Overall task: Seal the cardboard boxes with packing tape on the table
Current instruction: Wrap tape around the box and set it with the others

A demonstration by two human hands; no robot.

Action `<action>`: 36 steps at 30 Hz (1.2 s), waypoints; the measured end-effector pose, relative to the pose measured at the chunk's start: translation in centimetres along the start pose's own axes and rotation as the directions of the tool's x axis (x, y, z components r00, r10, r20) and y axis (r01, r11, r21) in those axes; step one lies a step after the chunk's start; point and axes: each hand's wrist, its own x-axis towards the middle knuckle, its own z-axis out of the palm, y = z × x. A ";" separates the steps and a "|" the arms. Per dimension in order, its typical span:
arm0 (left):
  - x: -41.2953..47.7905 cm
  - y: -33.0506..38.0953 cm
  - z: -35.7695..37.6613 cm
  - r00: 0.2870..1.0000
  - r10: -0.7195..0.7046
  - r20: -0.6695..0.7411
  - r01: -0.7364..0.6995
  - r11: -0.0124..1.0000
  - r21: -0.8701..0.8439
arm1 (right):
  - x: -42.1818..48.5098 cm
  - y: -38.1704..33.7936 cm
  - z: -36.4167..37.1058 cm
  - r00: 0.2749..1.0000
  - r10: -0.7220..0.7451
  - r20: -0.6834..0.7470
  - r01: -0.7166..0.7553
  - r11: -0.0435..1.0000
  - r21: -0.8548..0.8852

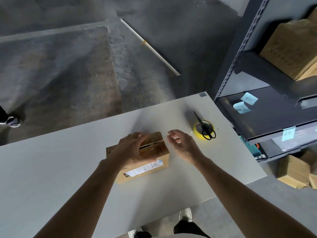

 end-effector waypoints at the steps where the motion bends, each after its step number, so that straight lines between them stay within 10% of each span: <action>1: 0.8 0.8 0.1 1.000 0.019 -0.014 -0.019 1.000 -0.025 | 0.0 0.6 -0.5 0.999 0.019 -0.039 -0.019 1.000 -0.004; 17: 13.6 13.3 6.8 0.993 0.113 0.014 -0.113 0.994 -0.001 | 3.0 10.2 -8.8 0.972 0.134 -0.195 -0.211 0.865 -0.455; 36: 20.2 14.4 12.9 0.997 0.027 0.074 -0.032 0.998 0.061 | 4.5 13.5 -9.6 0.995 -0.071 -0.065 0.025 0.841 -0.540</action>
